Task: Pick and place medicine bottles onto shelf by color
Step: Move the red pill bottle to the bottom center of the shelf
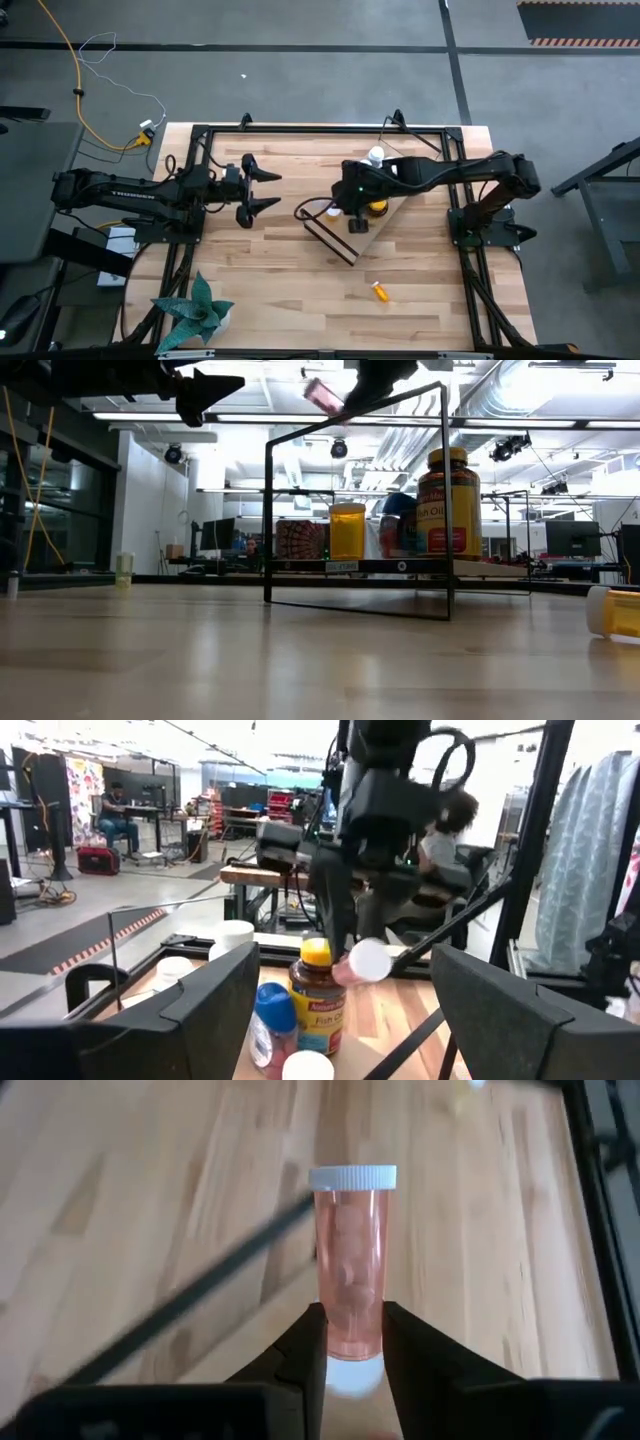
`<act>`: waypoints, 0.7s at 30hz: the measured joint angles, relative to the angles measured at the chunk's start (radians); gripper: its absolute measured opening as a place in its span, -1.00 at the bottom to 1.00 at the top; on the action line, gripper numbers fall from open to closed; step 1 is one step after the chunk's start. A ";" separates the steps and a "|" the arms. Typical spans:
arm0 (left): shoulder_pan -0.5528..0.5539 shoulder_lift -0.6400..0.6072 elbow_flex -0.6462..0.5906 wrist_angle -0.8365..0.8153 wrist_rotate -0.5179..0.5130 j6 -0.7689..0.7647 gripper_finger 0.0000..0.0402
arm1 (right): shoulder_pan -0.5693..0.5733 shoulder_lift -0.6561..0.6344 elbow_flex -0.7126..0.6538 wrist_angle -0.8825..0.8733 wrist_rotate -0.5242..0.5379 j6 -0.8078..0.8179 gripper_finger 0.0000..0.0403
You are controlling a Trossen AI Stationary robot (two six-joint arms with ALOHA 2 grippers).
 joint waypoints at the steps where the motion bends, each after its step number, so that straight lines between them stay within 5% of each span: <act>1: -0.001 0.000 0.000 -0.006 0.003 0.007 0.41 | -0.006 0.004 0.000 0.031 -0.017 -0.017 -0.61; 7: -0.008 0.000 0.000 -0.022 0.013 0.058 0.41 | -0.065 0.007 0.000 0.124 -0.098 -0.052 -0.61; 21: -0.028 -0.056 0.000 -0.088 -0.008 0.079 0.41 | -0.053 -0.060 0.000 -0.133 -0.047 0.037 -0.61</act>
